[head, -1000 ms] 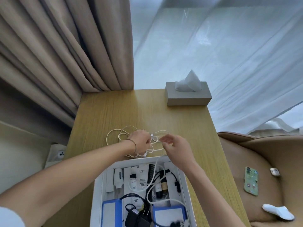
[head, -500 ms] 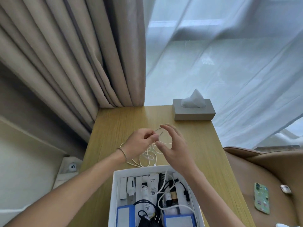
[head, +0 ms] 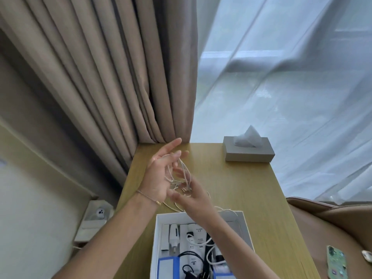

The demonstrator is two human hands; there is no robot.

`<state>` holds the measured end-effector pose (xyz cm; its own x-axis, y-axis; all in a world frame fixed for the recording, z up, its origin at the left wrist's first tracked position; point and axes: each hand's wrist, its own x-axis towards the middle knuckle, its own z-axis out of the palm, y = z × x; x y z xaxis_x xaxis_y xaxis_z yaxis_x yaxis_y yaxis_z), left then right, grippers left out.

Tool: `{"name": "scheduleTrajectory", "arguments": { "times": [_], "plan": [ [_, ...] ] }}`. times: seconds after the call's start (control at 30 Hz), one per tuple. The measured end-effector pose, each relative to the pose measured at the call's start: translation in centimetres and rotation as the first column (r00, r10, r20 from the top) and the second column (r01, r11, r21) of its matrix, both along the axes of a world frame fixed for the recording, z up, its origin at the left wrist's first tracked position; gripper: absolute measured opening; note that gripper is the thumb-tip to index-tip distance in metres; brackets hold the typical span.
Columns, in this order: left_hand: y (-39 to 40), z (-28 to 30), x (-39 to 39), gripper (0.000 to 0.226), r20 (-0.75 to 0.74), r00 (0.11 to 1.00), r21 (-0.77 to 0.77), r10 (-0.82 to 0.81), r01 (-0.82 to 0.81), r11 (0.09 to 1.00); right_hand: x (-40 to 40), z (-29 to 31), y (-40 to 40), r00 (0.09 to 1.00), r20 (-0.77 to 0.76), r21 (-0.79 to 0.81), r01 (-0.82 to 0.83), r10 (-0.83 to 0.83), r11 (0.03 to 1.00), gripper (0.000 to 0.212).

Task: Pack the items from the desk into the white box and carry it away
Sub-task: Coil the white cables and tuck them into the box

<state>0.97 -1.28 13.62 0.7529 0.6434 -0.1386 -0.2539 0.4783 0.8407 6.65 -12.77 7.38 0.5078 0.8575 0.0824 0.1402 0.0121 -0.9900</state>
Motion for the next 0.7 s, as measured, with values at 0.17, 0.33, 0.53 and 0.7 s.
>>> {"name": "scheduleTrajectory", "arguments": {
  "times": [0.17, 0.33, 0.53, 0.7],
  "plan": [
    [1.5, 1.2, -1.8, 0.023, 0.157, 0.984, -0.432, 0.088, -0.012, 0.902, -0.6, 0.0, 0.4, 0.979, 0.157, -0.034, 0.135, -0.128, 0.99, 0.054],
    [0.5, 1.9, -2.1, 0.019, 0.192, 0.971, -0.537, 0.145, -0.019, 0.844, -0.7, 0.5, 1.1, 0.902, 0.404, -0.054, 0.189, -0.151, 0.98, 0.04],
    [-0.1, 2.4, -1.2, 0.025, -0.043, 0.971, -0.465, 0.236, -0.228, 0.855, -1.8, 0.9, 1.5, 0.993, 0.113, -0.065, -0.023, 0.03, 0.998, 0.03],
    [-0.7, -0.1, -2.7, 0.075, -0.309, 0.948, -0.234, 0.074, -0.151, 0.96, -1.0, 1.2, 1.0, 0.968, 0.247, -0.152, -0.004, 0.042, 0.988, 0.034]
  ]
}}
